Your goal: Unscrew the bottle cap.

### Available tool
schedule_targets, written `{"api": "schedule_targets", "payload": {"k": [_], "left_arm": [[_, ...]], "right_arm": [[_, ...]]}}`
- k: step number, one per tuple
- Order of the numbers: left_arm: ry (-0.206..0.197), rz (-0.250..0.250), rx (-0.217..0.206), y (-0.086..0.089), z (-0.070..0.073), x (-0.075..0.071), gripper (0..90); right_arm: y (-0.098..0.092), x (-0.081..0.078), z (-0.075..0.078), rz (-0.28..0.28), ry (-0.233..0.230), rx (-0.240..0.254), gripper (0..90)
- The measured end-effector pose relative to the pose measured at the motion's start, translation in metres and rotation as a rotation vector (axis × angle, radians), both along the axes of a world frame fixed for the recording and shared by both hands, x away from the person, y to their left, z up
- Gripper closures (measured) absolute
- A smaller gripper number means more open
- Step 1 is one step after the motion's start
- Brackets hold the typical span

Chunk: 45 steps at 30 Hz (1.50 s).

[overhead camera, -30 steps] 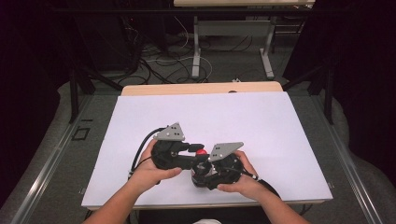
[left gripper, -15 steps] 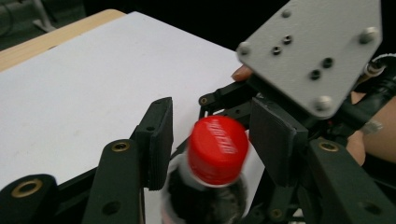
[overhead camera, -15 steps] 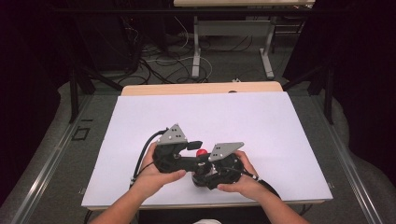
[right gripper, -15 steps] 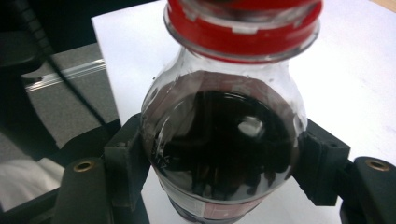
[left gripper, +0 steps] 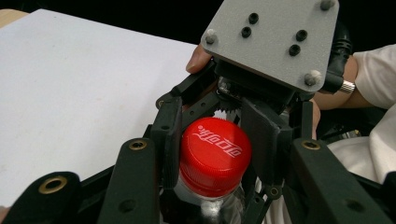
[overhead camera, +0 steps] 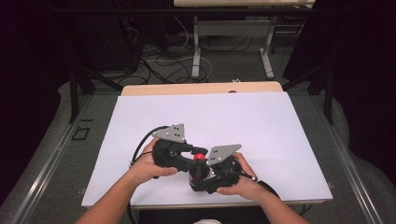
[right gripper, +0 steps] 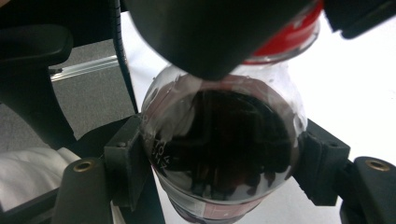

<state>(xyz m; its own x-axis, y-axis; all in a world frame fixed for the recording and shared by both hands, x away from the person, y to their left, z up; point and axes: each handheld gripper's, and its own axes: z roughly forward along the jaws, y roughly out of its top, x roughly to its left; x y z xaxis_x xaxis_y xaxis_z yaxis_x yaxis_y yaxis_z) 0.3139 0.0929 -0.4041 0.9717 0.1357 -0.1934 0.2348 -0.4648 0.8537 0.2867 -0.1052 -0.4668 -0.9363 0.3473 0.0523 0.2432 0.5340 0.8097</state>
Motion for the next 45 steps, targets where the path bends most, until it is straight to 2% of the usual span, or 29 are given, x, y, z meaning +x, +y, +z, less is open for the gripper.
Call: {"api": "schedule_targets", "payload": {"k": [2,3,5,7,9,10,13,15,16,18,19,20,22,25,27,30,31,32,34,35,38,40,41,42,44,45], "left_arm": [[-0.011,0.024,-0.003,0.001,0.0,-0.002,60.6],[-0.016,0.053,-0.001,0.0,0.0,-0.003,60.8],[-0.034,0.114,0.004,-0.002,0.0,-0.008,61.0],[-0.037,0.191,0.012,-0.004,0.0,-0.013,61.1],[-0.045,0.314,0.017,-0.01,0.0,-0.022,61.2],[-0.061,0.355,0.031,-0.012,0.0,-0.025,61.2],[-0.082,0.509,0.038,-0.021,-0.001,-0.037,61.2],[-0.084,0.545,0.051,-0.025,0.0,-0.041,61.2],[-0.087,0.555,0.059,-0.026,0.0,-0.041,61.0],[-0.083,0.539,0.053,-0.026,0.002,-0.04,59.8],[-0.085,0.534,0.051,-0.024,0.003,-0.04,55.2],[-0.087,0.532,0.038,-0.022,0.004,-0.038,53.1],[-0.068,0.498,0.04,-0.017,0.008,-0.034,50.9],[-0.056,0.44,0.047,-0.009,0.013,-0.032,49.0],[-0.044,0.392,0.051,-0.006,0.015,-0.03,48.8],[-0.032,0.334,0.049,-0.003,0.015,-0.024,49.1],[-0.023,0.309,0.045,-0.002,0.014,-0.023,51.1],[-0.029,0.268,0.059,0.0,0.014,-0.02,53.2],[-0.003,0.231,0.05,-0.001,0.013,-0.017,58.1],[0.0,0.23,0.049,0.0,0.012,-0.016,61.1],[-0.03,0.272,0.049,-0.004,0.01,-0.018,61.7],[-0.024,0.339,0.043,-0.007,0.009,-0.022,61.9],[-0.025,0.372,0.054,-0.009,0.009,-0.024,62.0],[-0.044,0.421,0.043,-0.013,0.008,-0.026,62.0],[-0.066,0.5,0.064,-0.02,0.008,-0.032,62.0],[-0.077,0.542,0.061,-0.024,0.007,-0.035,62.0]], "right_arm": [[0.0,0.0,0.0,-0.002,0.001,0.001,29.6],[-0.001,0.001,0.0,0.004,0.008,-0.002,29.6],[-0.001,0.002,0.0,-0.026,0.0,0.006,29.6],[-0.001,0.002,0.0,-0.055,-0.009,0.0,29.6],[0.0,0.002,-0.001,-0.091,-0.011,-0.002,29.7],[0.0,0.002,-0.001,-0.103,-0.014,-0.008,29.6],[0.001,0.003,-0.001,-0.126,-0.041,-0.029,29.6],[0.001,0.003,-0.001,-0.141,-0.03,-0.028,29.6],[0.001,0.003,-0.002,-0.141,-0.026,-0.02,29.6],[0.0,0.003,-0.002,-0.136,-0.022,-0.02,29.5],[-0.001,0.003,-0.001,-0.124,-0.007,-0.023,29.5],[-0.001,0.004,-0.001,-0.12,-0.016,-0.012,29.5],[-0.003,0.004,0.0,-0.11,0.002,-0.014,29.5],[-0.004,0.005,0.0,-0.107,-0.001,0.0,29.5],[-0.004,0.005,0.0,-0.083,0.003,0.003,29.5],[-0.003,0.004,0.001,-0.066,0.01,0.012,29.5],[-0.002,0.003,0.001,-0.059,0.012,0.01,29.5],[-0.002,0.003,0.001,-0.048,0.006,0.001,29.5],[0.0,0.002,0.0,-0.052,0.012,0.002,29.5],[0.0,0.002,-0.001,-0.055,0.009,0.001,29.5],[0.0,0.003,-0.002,-0.065,0.02,-0.01,29.6],[0.0,0.004,-0.003,-0.094,0.008,-0.006,29.6],[0.0,0.004,-0.003,-0.106,0.009,-0.007,29.6],[-0.001,0.005,-0.003,-0.12,0.007,-0.01,29.6],[-0.001,0.006,-0.003,-0.15,-0.003,-0.023,29.6],[0.0,0.006,-0.004,-0.175,-0.01,-0.029,29.6]]}}
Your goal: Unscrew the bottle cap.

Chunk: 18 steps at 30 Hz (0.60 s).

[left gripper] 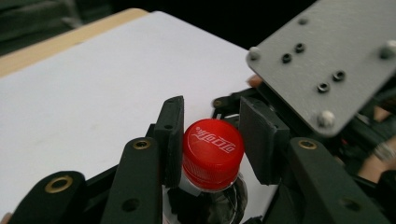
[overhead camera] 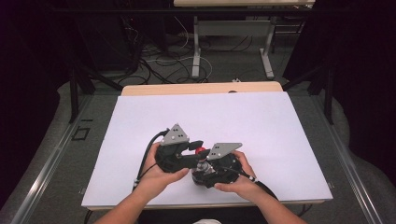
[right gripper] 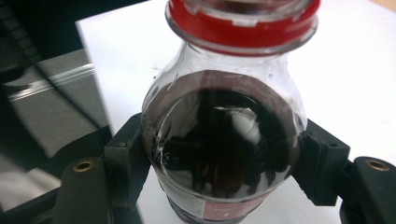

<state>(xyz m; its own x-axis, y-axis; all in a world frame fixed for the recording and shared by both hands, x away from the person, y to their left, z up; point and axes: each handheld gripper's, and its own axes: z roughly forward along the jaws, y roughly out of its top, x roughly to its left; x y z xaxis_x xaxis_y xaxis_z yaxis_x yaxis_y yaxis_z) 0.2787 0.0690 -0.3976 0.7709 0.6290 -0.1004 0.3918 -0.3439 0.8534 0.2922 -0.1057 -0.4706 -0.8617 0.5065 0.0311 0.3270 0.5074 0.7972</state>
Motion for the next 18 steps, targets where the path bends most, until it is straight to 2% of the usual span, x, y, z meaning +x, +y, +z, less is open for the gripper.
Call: {"api": "schedule_targets", "payload": {"k": [2,3,5,7,10,12,15,18], "left_arm": [[-0.025,0.035,0.015,-0.006,0.0,-0.004,62.0],[-0.031,0.04,0.025,-0.008,0.0,-0.005,62.0],[-0.027,0.03,0.011,-0.009,0.0,-0.003,61.8],[-0.001,-0.002,-0.001,-0.005,0.002,0.001,59.0],[0.014,-0.043,-0.022,0.005,0.007,0.005,53.7],[0.021,-0.079,-0.041,0.011,0.01,0.007,50.7],[0.036,-0.151,-0.033,0.019,0.013,0.011,49.0],[0.026,-0.208,-0.021,0.024,0.012,0.014,49.2]], "right_arm": [[0.0,0.0,-0.001,-0.033,-0.018,0.008,29.6],[-0.001,0.0,-0.001,-0.031,-0.014,0.005,29.6],[-0.002,0.001,-0.001,-0.032,-0.012,0.008,29.6],[-0.004,0.002,0.0,-0.021,-0.002,0.014,29.5],[-0.005,0.003,0.001,0.0,-0.006,0.028,29.5],[-0.006,0.003,0.001,0.028,0.014,0.026,29.5],[-0.006,0.003,0.001,0.032,0.018,0.048,29.5],[-0.005,0.002,0.003,0.055,0.019,0.051,29.5]]}}
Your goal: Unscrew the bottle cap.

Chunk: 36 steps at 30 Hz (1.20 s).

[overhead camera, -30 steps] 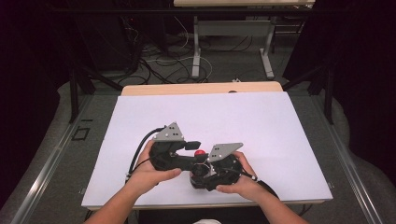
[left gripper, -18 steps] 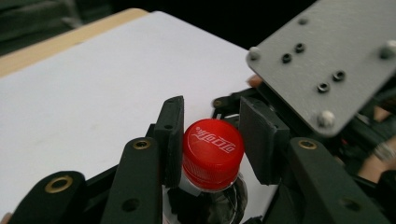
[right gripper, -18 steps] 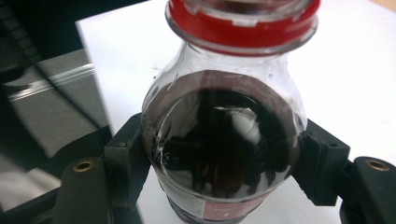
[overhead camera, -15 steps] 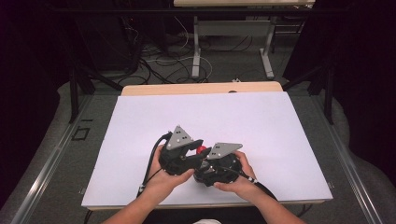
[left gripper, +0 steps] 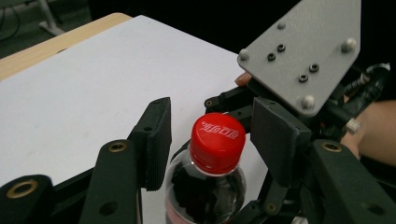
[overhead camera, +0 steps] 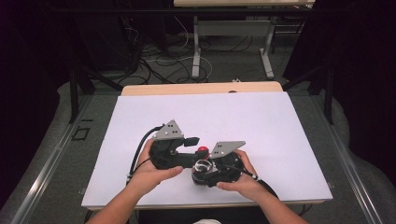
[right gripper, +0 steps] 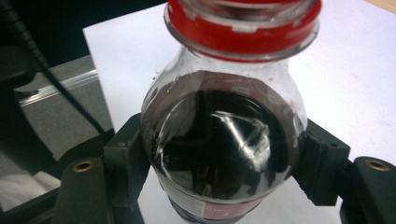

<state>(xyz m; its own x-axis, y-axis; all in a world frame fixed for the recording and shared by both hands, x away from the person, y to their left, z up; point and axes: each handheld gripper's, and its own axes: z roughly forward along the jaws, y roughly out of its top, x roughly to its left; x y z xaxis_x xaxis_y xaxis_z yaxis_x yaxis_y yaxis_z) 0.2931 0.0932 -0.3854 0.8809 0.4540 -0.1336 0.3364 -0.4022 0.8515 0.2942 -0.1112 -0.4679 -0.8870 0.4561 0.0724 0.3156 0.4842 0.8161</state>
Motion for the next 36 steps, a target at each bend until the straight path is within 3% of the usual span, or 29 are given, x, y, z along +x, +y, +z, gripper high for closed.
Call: {"api": "schedule_targets", "payload": {"k": [7,9,13,16,22,25,28,33,36], "left_arm": [[0.025,-0.107,-0.017,0.001,-0.005,0.01,51.3],[0.025,-0.137,-0.016,-0.001,-0.006,0.011,55.4],[0.032,-0.159,-0.007,-0.006,-0.009,0.012,60.7],[0.013,-0.11,0.001,-0.009,-0.009,0.008,61.5],[0.01,0.175,-0.007,-0.022,-0.011,-0.009,61.9],[-0.013,0.217,0.023,-0.028,-0.011,-0.016,61.7],[0.012,0.178,-0.014,-0.024,-0.009,-0.014,57.3],[0.024,0.119,-0.021,-0.01,-0.002,-0.009,50.4],[0.045,0.025,0.003,-0.004,0.002,-0.002,48.9]], "right_arm": [[0.003,-0.003,0.0,0.04,0.002,0.004,29.5],[0.002,-0.003,0.0,0.05,0.006,-0.005,29.5],[0.004,-0.004,-0.001,0.054,0.0,0.0,29.5],[0.004,-0.003,-0.002,0.044,0.001,-0.003,29.5],[0.004,-0.002,-0.001,-0.02,-0.009,-0.024,29.6],[0.005,-0.002,-0.003,-0.037,-0.024,-0.035,29.6],[0.003,-0.002,-0.002,-0.018,-0.012,-0.023,29.5],[0.001,-0.002,0.0,0.004,-0.016,-0.006,29.5],[0.001,-0.002,0.001,0.026,-0.013,-0.007,29.5]]}}
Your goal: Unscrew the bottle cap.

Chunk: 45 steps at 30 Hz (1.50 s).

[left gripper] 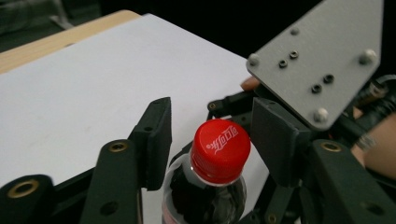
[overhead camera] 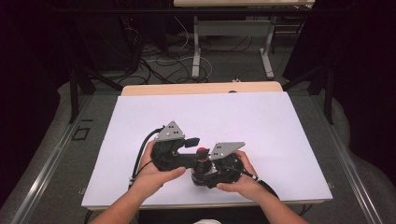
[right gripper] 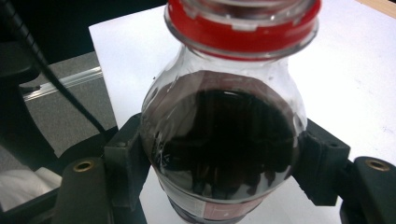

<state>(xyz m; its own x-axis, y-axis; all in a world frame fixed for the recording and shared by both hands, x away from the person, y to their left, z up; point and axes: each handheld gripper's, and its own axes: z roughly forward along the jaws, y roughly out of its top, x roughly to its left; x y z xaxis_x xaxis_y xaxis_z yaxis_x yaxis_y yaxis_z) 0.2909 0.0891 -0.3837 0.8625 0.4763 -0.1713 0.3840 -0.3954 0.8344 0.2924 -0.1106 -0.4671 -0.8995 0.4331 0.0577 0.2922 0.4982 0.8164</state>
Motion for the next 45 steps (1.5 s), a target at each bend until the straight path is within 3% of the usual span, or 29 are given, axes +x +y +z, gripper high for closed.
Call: {"api": "schedule_targets", "payload": {"k": [6,10,12,14,16,22,25,27,31,36,39,42,45], "left_arm": [[0.029,-0.153,0.018,0.002,-0.003,0.012,53.5],[0.057,-0.206,0.005,0.002,-0.007,0.018,58.2],[0.047,-0.214,0.009,0.001,-0.008,0.018,60.3],[0.033,-0.188,0.008,0.001,-0.008,0.016,61.0],[0.018,-0.125,0.0,-0.001,-0.009,0.012,61.2],[-0.061,0.146,0.005,-0.017,-0.014,-0.01,61.6],[-0.08,0.19,0.013,-0.023,-0.015,-0.015,61.6],[-0.086,0.185,0.013,-0.024,-0.016,-0.015,61.4],[-0.064,0.139,0.028,-0.022,-0.014,-0.011,55.8],[-0.046,0.071,0.007,-0.011,-0.008,-0.003,51.8],[-0.003,-0.038,-0.001,-0.005,-0.006,0.004,51.5],[0.0,-0.139,-0.008,0.0,-0.007,0.012,51.5],[0.023,-0.19,-0.029,0.002,-0.009,0.018,53.0]], "right_arm": [[0.002,-0.002,0.001,0.041,0.012,-0.005,29.5],[0.003,-0.003,0.001,0.05,0.008,-0.003,29.5],[0.003,-0.003,0.0,0.051,0.011,-0.007,29.5],[0.002,-0.003,0.0,0.049,0.016,-0.012,29.5],[0.002,-0.002,-0.001,0.028,0.011,-0.005,29.6],[0.003,0.0,-0.002,-0.062,-0.016,-0.026,29.6],[0.002,0.001,-0.002,-0.082,-0.025,-0.037,29.6],[0.0,0.002,-0.003,-0.069,-0.011,-0.031,29.5],[-0.002,0.002,-0.002,-0.055,-0.013,-0.032,29.5],[-0.003,0.002,0.0,-0.035,-0.006,-0.017,29.5],[-0.002,0.001,0.001,-0.008,-0.002,-0.015,29.5],[-0.001,0.0,0.002,0.028,0.001,-0.013,29.6],[0.0,-0.002,0.002,0.039,0.002,0.0,29.5]]}}
